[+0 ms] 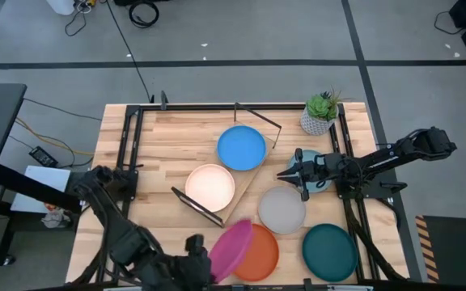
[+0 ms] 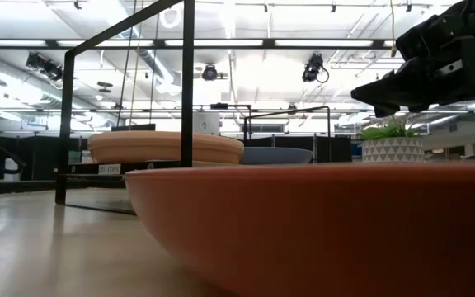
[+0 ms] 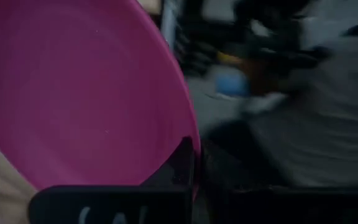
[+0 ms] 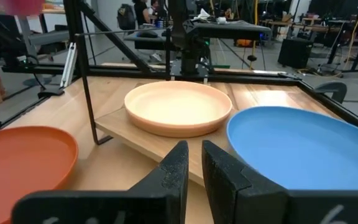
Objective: Place and stack plates onto a shelf
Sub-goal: Stack the pink plate on top of the blue plate on the shelf
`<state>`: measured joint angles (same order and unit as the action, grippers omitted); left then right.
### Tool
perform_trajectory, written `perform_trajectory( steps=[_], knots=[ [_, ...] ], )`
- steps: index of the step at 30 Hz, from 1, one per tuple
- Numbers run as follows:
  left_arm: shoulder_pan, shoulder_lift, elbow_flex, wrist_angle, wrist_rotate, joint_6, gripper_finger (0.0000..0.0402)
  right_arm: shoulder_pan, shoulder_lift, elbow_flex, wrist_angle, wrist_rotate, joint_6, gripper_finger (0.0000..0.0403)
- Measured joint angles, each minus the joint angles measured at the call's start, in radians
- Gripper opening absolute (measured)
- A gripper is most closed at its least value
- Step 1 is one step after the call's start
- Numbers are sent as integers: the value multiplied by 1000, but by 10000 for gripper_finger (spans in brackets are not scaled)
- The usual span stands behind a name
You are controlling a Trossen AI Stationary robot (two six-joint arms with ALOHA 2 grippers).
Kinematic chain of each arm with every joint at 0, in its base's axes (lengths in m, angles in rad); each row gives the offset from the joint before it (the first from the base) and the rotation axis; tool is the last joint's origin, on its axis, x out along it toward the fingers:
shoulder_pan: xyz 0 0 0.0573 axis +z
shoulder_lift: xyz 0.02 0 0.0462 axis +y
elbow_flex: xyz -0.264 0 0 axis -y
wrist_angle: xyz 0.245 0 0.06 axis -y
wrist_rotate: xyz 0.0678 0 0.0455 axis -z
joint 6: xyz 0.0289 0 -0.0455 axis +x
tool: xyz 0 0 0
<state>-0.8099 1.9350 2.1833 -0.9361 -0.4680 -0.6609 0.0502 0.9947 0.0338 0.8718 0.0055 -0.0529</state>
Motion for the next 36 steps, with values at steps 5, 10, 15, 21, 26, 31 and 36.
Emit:
perform_trajectory(
  steps=[5, 10, 15, 21, 26, 31, 36],
  knots=[
    [72, 0, 5, -116, -348, 194, 18, 0, 0, 0, -12, -4, 18, 53],
    [249, 8, -50, -331, -425, 61, 18, 0, 0, 0, -12, -4, 26, 53],
    [477, 9, -181, -333, -271, 50, 18, 0, 0, 0, -13, -4, 26, 53],
    [701, 11, -335, -139, 5, 273, 18, 0, 0, -3, -21, -4, 26, 53],
    [770, 10, -401, -50, 97, 551, 18, 0, 0, -3, -42, -4, 35, 53],
    [795, 8, -439, -27, 177, 742, 18, 1, 0, -4, -53, -6, 51, 53],
    [786, 8, -507, 26, 158, 946, 26, 21, 0, -4, -45, -7, 52, 53]
  ],
)
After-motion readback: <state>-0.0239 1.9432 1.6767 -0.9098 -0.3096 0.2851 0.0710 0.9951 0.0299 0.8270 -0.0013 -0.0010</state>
